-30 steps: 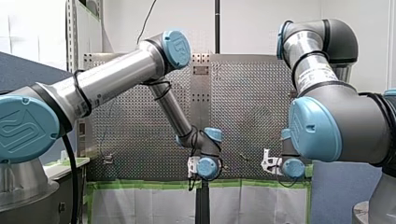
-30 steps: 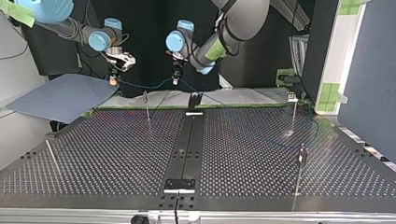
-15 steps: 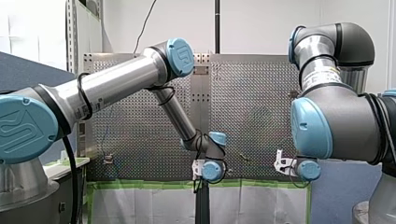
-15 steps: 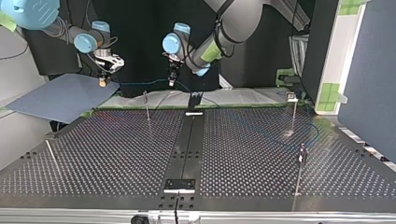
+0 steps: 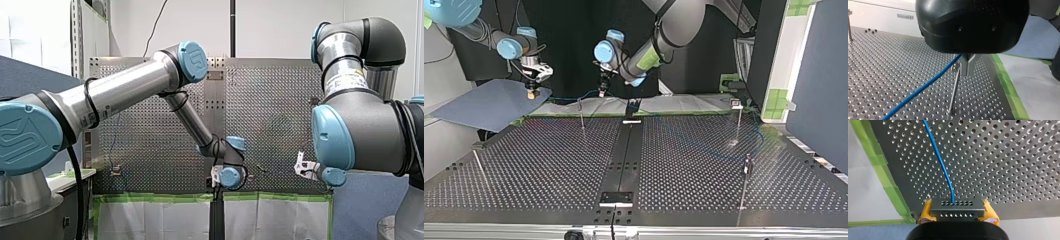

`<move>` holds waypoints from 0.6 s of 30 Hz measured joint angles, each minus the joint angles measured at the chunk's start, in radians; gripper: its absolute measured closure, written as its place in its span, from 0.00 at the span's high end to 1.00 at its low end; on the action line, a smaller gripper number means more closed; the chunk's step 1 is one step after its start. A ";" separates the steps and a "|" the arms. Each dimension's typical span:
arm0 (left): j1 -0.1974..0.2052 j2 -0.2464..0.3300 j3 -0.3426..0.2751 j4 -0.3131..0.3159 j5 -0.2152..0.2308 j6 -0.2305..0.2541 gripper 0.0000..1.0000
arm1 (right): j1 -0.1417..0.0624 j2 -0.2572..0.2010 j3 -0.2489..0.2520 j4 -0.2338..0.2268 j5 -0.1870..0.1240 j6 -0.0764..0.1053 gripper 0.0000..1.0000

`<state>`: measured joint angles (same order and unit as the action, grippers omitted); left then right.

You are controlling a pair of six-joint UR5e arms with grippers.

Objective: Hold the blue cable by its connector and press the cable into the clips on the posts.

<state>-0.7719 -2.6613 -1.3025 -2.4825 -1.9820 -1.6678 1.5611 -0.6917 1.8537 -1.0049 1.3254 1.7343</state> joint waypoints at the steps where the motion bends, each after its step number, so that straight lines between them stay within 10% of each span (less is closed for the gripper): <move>1: 0.000 0.000 0.004 -0.004 0.002 0.000 0.00 | 0.000 0.000 -0.001 -0.001 -0.001 0.004 0.00; 18: 0.024 -0.054 0.128 -0.084 0.032 -0.009 0.00 | -0.003 0.005 -0.012 -0.009 0.002 0.019 0.00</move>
<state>-0.7480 -2.7150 -1.1750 -2.5666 -1.9504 -1.6767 1.5583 -0.6869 1.8415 -1.0136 1.3277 1.7529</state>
